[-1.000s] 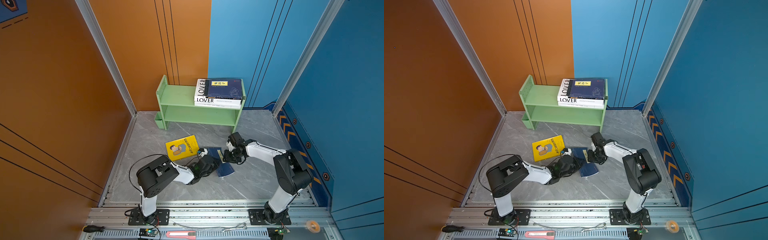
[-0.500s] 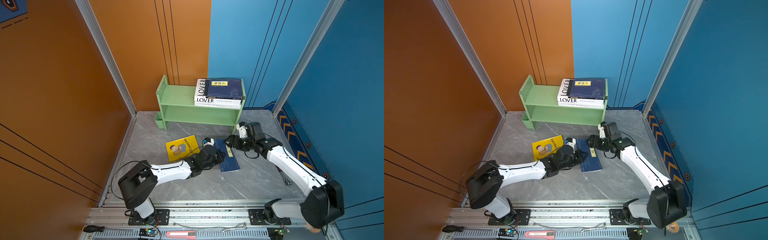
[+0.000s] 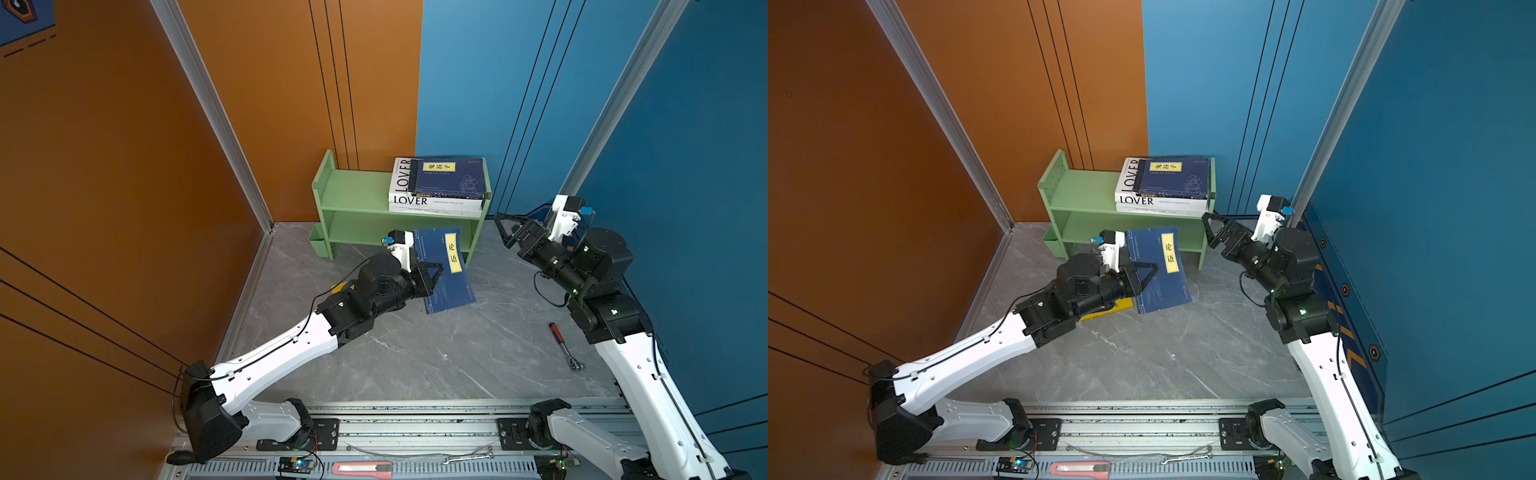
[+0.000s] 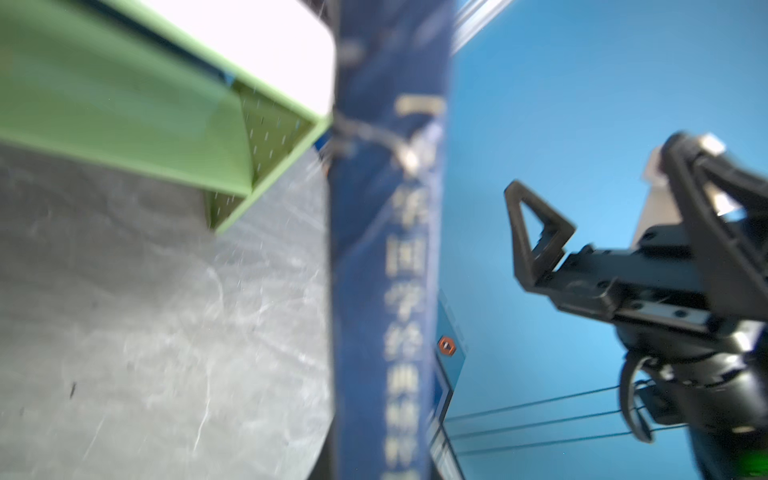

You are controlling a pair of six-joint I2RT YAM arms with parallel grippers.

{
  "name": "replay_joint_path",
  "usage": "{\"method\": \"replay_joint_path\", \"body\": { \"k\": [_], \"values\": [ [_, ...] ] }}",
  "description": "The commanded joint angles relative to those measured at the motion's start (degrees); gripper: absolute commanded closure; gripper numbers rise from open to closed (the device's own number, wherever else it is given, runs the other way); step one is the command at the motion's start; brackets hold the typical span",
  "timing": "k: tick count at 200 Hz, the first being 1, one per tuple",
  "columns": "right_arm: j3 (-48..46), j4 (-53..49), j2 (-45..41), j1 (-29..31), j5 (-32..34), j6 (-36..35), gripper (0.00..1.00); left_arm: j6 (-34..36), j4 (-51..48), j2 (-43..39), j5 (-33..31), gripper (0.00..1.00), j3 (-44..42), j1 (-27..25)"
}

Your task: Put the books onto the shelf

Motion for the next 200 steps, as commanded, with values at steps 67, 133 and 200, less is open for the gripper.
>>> {"method": "replay_joint_path", "body": {
  "k": [67, 133, 200],
  "values": [
    [-0.1, 24.8, 5.7, 2.5, -8.7, 18.5, 0.0, 6.2, 26.0, 7.4, -8.6, 1.0, 16.6, 4.8],
    [1.2, 28.5, 10.6, 6.9, -10.7, 20.9, 0.01, -5.6, 38.6, 19.8, -7.6, 1.0, 25.9, 7.4],
    [1.5, 30.0, 13.3, 10.5, -9.3, 21.6, 0.3, -11.9, 44.8, 24.6, -9.4, 1.0, 26.3, 6.1]
  ]
}}
